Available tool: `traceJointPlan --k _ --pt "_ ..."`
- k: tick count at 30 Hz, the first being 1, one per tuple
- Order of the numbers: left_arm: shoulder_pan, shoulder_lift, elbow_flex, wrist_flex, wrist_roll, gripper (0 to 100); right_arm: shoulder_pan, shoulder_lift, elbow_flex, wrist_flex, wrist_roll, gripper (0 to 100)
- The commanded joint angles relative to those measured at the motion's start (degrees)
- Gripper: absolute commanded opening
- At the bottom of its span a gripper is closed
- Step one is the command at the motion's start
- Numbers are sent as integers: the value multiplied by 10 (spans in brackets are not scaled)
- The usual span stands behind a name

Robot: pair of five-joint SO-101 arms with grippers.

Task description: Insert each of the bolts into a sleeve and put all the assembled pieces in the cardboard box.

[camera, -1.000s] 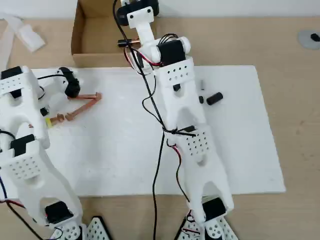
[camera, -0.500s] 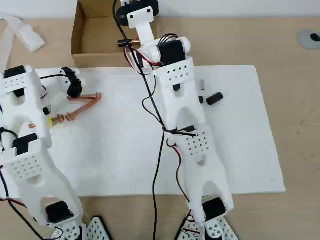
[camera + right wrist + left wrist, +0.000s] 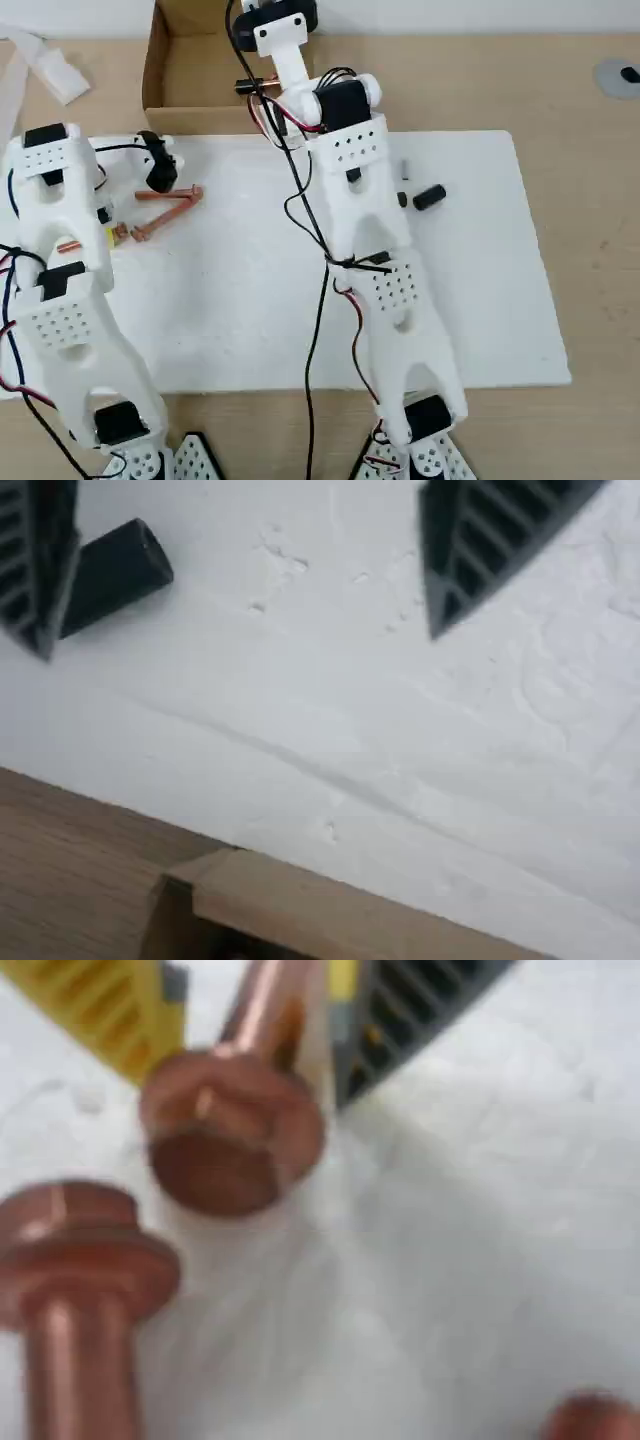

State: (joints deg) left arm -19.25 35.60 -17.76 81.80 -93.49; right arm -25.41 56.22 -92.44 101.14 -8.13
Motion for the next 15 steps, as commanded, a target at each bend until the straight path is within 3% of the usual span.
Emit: traceJointPlan --k 1,9,12,15 --pt "88 7 -30 -8 -124 103 -7 -48 -24 9 -3 281" --pt "94 7 -30 -10 -124 99 -7 -48 -24 9 -3 280" --pt "97 7 -30 -7 -122 12 -7 -48 -24 9 -3 280" --pt "100 7 -32 -9 -91 11 -7 -48 -24 9 -3 280"
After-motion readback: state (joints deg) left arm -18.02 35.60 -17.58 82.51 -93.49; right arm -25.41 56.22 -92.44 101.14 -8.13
